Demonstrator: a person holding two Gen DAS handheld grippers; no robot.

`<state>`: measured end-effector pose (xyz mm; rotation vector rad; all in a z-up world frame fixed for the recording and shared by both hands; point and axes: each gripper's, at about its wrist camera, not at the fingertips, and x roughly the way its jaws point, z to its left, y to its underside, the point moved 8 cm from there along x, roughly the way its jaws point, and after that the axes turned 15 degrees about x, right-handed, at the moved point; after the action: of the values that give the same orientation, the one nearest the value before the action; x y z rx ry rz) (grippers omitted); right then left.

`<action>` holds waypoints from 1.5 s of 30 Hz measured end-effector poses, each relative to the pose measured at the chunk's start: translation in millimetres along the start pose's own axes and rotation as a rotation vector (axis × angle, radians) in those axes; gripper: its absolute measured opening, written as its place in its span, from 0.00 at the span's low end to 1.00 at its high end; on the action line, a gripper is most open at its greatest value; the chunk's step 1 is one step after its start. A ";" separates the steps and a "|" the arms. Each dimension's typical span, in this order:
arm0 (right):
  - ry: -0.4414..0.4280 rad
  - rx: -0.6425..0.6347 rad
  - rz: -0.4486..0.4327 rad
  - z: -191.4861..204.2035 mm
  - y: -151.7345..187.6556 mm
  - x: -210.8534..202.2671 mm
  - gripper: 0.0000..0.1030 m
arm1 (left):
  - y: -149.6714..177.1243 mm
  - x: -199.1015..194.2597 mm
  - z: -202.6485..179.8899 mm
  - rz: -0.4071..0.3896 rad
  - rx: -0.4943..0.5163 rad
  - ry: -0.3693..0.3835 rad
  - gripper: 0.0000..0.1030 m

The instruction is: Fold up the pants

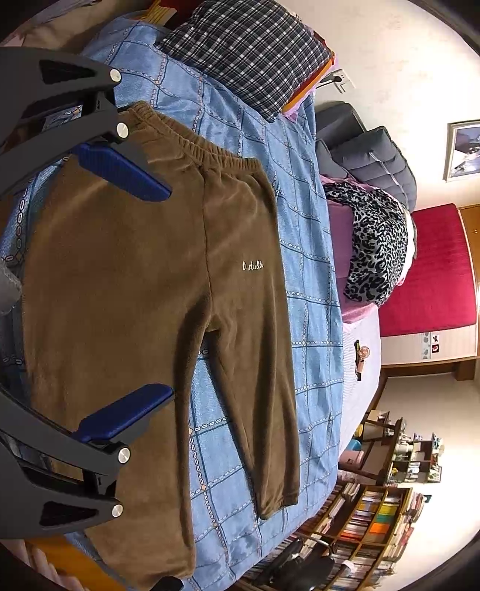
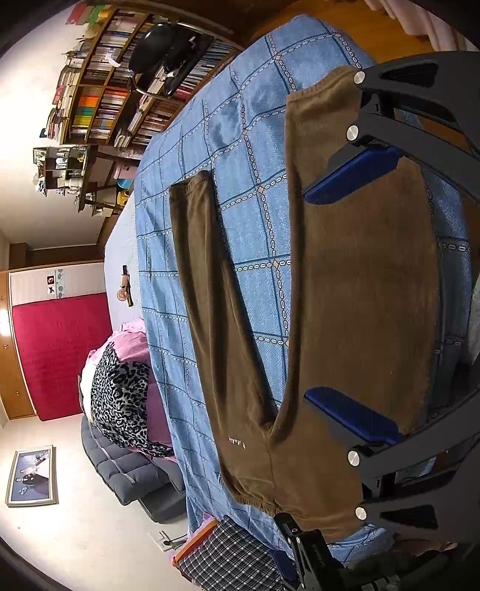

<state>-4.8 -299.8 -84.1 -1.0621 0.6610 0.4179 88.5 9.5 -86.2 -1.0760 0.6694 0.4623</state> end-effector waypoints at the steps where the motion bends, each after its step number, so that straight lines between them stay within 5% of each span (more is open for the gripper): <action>1: 0.000 0.003 0.000 -0.5 -0.4 0.3 0.97 | -0.1 0.6 -0.2 0.001 0.000 -0.001 0.95; 45: 0.033 0.072 0.036 -26.5 4.1 18.7 0.97 | 11.9 22.4 -2.6 0.066 0.002 -0.014 0.95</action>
<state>-1.3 -321.8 -108.1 -0.9917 0.7209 0.4058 96.2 12.6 -110.3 -1.0502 0.6947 0.5257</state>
